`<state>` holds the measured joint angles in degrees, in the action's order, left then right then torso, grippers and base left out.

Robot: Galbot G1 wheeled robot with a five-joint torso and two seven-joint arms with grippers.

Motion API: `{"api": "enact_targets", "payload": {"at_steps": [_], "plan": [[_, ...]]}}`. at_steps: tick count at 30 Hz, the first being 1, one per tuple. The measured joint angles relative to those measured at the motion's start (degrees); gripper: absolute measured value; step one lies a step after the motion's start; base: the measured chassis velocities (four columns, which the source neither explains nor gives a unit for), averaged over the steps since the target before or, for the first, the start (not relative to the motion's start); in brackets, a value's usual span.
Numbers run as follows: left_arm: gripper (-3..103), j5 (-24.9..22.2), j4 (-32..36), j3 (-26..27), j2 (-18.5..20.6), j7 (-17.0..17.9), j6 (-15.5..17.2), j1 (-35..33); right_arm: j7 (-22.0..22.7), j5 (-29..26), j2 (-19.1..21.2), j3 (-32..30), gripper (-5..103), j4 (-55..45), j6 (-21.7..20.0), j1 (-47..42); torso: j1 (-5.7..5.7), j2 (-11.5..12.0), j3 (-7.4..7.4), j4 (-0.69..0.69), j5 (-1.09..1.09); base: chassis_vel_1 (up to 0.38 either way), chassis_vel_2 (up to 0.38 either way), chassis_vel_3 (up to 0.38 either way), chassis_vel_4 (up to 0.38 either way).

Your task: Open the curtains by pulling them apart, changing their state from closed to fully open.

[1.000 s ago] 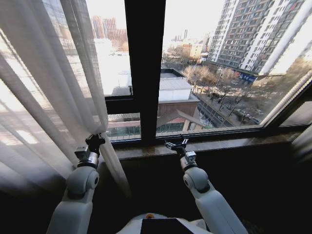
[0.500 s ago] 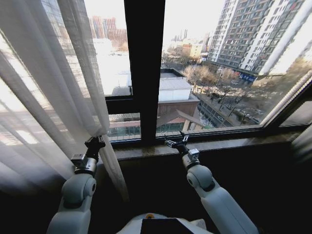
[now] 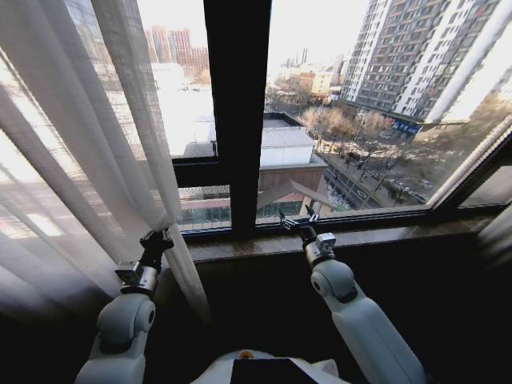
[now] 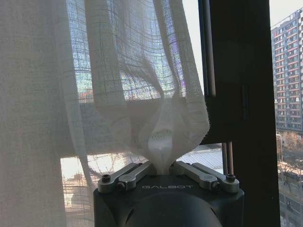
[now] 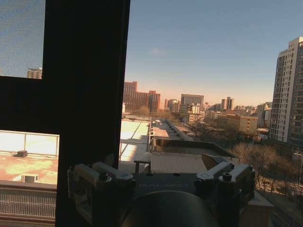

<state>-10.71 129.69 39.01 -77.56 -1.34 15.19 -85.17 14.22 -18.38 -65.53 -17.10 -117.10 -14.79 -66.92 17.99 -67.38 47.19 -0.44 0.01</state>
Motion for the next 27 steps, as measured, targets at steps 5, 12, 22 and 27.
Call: {"api": "enact_targets", "payload": {"at_steps": [5, 12, 22, 27], "plan": [[0, -0.05, -0.48, -0.31, 0.09, -0.39, -0.16, 0.02, -0.16, 0.43, 0.17, -0.27, 100, -0.98, -1.62, -0.55, 0.00, 0.00, 0.00, 0.00, 0.00, 0.000, 0.000, 0.000, 0.000], [0, -0.05, -0.42, -0.58, 0.04, -0.39, -0.17, 0.12, -1.02, 3.40, 0.29, -0.34, 100, -1.91, -2.11, -1.23, 0.00, 0.00, 0.00, 0.00, 0.00, 0.000, 0.000, 0.000, 0.000], [0, 0.05, -0.19, -0.54, 0.09, -0.37, -0.36, -0.36, -1.05, 4.06, 0.19, -0.01, 100, -2.58, -2.15, -2.00, 0.00, 0.00, 0.00, 0.00, 0.00, 0.024, 0.020, -0.031, -0.023], [0, 0.08, 0.00, -0.51, 0.11, -0.34, -0.41, -0.39, -1.01, 4.06, 0.30, -0.03, 100, -2.66, -2.15, -2.12, 0.00, 0.00, 0.00, 0.00, 0.01, 0.140, 0.133, -0.128, -0.144]]}}
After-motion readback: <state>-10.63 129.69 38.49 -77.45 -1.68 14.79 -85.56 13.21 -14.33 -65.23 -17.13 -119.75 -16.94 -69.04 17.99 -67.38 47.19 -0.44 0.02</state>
